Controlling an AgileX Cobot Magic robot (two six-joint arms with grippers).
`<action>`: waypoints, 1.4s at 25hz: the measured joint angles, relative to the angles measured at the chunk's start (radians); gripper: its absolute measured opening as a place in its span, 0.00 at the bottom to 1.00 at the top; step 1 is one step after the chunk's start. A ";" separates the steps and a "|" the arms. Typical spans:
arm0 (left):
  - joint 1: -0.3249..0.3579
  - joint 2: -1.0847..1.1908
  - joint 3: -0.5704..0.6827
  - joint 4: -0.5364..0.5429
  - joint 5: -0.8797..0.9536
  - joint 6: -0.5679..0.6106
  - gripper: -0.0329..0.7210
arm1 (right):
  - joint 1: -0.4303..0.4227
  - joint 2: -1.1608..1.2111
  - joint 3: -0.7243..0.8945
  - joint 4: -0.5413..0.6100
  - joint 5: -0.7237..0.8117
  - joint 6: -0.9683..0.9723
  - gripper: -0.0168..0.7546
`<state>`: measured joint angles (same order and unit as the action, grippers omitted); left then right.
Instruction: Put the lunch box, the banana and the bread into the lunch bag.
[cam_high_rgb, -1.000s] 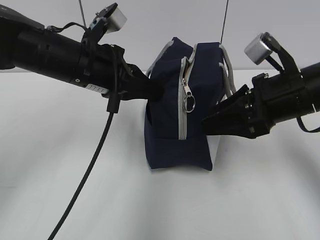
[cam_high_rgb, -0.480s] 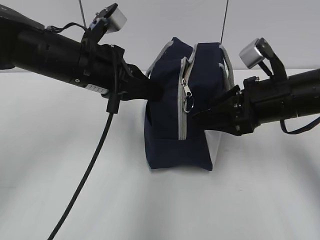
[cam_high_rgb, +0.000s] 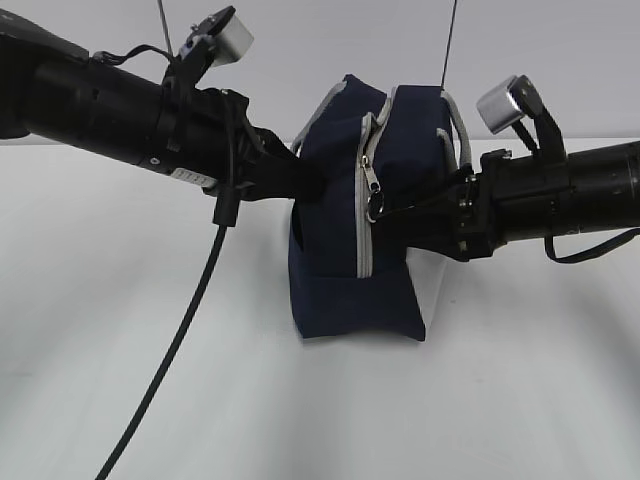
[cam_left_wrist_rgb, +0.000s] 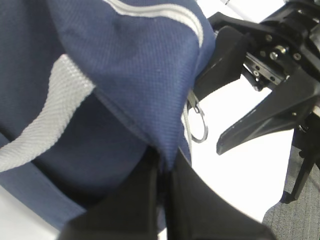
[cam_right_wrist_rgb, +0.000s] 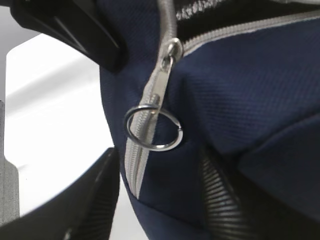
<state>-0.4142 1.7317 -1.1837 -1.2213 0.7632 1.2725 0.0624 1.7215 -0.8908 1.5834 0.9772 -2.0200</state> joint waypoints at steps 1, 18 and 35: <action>0.000 0.000 0.000 0.000 0.000 0.000 0.05 | 0.000 0.000 0.000 0.009 0.000 -0.006 0.53; 0.000 0.000 0.000 0.000 0.000 0.000 0.05 | 0.000 0.011 0.002 0.088 0.030 -0.054 0.53; 0.000 0.000 0.000 0.003 0.003 0.000 0.05 | 0.000 0.122 0.002 0.143 0.118 -0.141 0.53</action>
<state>-0.4142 1.7317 -1.1837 -1.2184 0.7663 1.2725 0.0624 1.8431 -0.8893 1.7268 1.0952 -2.1608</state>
